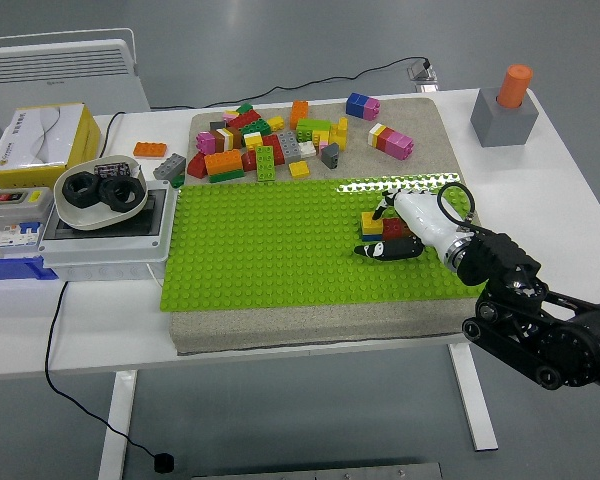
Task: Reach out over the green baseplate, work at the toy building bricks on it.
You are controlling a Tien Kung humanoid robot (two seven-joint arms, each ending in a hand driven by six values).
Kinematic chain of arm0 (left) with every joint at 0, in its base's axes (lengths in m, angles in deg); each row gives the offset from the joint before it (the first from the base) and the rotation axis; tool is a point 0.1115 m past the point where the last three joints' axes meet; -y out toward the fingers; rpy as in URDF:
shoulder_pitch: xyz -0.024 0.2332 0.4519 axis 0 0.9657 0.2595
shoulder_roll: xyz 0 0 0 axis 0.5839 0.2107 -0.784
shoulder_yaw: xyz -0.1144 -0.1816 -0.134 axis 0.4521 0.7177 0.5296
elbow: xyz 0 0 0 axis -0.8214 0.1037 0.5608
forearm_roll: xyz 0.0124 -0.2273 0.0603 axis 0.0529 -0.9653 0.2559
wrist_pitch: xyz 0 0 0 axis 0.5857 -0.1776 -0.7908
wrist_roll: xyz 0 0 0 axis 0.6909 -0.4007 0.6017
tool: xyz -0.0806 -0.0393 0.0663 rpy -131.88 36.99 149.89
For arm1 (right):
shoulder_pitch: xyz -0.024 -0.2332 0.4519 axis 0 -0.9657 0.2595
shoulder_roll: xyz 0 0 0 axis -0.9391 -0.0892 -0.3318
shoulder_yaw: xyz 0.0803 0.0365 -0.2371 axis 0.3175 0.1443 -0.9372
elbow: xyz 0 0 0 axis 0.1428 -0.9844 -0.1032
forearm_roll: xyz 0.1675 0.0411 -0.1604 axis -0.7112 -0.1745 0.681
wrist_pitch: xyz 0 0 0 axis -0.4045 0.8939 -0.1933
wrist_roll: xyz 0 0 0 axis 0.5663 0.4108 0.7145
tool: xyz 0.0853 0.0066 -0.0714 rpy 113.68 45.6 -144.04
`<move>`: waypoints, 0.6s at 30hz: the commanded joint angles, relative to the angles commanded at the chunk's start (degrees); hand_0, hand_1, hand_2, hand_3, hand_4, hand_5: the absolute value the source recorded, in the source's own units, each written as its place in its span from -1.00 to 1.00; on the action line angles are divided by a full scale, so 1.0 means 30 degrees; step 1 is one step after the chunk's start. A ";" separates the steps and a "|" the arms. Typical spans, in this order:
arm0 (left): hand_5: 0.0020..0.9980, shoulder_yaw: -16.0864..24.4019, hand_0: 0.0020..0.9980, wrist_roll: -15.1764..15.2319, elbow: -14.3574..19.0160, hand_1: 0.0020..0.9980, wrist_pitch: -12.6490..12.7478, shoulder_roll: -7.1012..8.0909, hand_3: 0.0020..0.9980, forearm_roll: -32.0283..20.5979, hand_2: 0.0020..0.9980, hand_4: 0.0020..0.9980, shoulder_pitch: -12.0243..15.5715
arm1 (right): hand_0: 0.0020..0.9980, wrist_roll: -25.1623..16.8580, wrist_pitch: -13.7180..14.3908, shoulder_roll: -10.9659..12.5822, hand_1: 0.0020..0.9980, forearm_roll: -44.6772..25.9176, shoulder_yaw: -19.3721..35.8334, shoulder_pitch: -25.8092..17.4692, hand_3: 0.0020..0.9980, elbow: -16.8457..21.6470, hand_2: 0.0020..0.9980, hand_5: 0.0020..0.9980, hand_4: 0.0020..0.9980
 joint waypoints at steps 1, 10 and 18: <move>1.00 0.0001 0.53 0.0000 0.0000 0.45 0.0001 -0.0001 0.60 0.0003 0.43 1.00 0.0002 | 0.86 0.0007 -0.0007 -0.0006 0.76 -0.0001 -0.0032 -0.0003 0.26 -0.0009 0.83 0.24 0.91; 1.00 -0.0017 0.53 -0.0013 0.0000 0.45 0.0024 -0.0025 0.60 -0.0040 0.42 1.00 0.0028 | 0.86 0.0011 -0.0028 0.0059 0.76 -0.0239 0.0033 0.0000 0.26 0.0312 0.82 0.24 0.90; 1.00 0.0012 0.53 -0.0043 0.0000 0.45 0.0042 -0.0052 0.60 -0.0027 0.42 1.00 0.0071 | 0.85 -0.0403 0.0300 0.0256 0.75 -0.1190 0.0505 0.0021 0.26 0.0866 0.80 0.22 0.90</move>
